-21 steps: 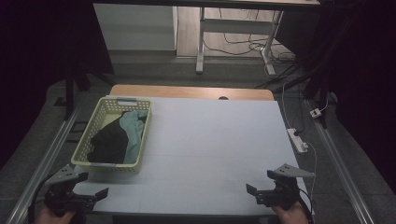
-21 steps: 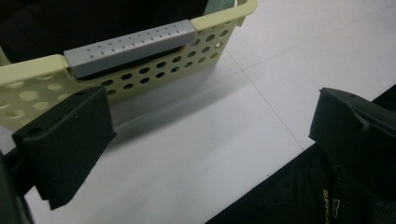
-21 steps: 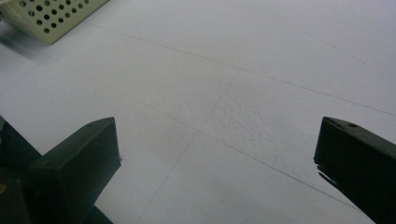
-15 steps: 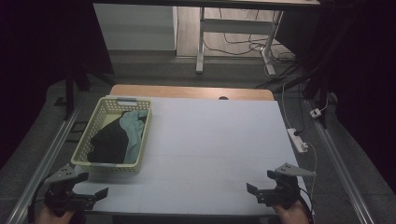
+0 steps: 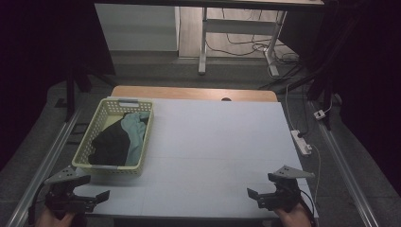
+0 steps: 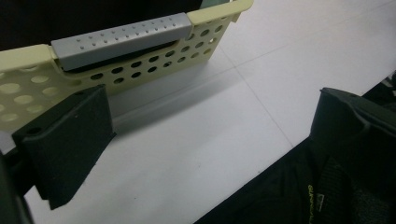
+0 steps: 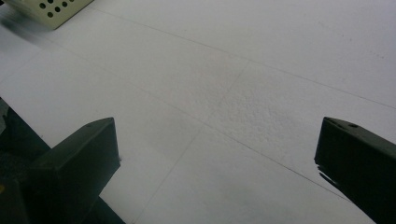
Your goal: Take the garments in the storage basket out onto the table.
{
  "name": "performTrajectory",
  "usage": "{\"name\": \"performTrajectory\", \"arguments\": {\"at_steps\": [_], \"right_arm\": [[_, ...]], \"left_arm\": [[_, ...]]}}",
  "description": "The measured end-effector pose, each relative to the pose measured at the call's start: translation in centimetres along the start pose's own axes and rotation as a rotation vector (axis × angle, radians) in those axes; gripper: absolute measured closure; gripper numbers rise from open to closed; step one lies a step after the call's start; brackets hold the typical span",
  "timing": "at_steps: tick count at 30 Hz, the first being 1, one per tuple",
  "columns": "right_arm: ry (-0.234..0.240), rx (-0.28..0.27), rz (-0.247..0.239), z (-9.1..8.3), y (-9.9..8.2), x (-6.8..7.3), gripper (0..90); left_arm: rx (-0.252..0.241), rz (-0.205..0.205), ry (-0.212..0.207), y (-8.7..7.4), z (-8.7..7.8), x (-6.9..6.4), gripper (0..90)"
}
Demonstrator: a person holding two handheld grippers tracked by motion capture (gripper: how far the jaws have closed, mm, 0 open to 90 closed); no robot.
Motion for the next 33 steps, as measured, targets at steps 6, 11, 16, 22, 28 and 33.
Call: {"name": "performTrajectory", "arguments": {"at_steps": [6, 11, 16, 22, 28, 33], "right_arm": [[0.005, 0.011, -0.012, 0.1, 0.0, 0.1, 0.0], [0.003, 0.020, -0.017, 0.2, -0.1, 0.2, 0.0], [0.003, 0.024, -0.020, 0.2, -0.1, 0.2, 0.0], [0.004, 0.028, -0.023, 0.3, -0.2, 0.3, 0.0], [0.005, 0.033, -0.025, 0.4, -0.2, 0.3, 0.0], [0.004, 0.039, -0.028, 0.4, -0.2, 0.3, 0.0]], "left_arm": [[-0.007, 0.007, 0.002, 0.2, -0.1, -0.3, 0.0], [-0.027, 0.044, 0.034, 0.7, -0.3, -0.4, 0.0], [-0.032, 0.054, 0.031, 0.9, -0.3, -0.6, 0.0], [-0.039, 0.090, 0.009, 1.6, -0.1, -0.9, 0.0], [-0.035, 0.105, -0.011, 2.1, 0.1, -1.1, 0.0], [-0.039, 0.123, -0.021, 2.8, 0.2, -1.3, 0.0]]}}
Point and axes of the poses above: each handheld gripper's, and its own axes: z roughly forward along the jaws, y roughly out of its top, x roughly to its left, the point moved 9 cm from there along z, roughly forward along the jaws, and after that the axes turned 5 degrees about -z, right-handed, at the moved point
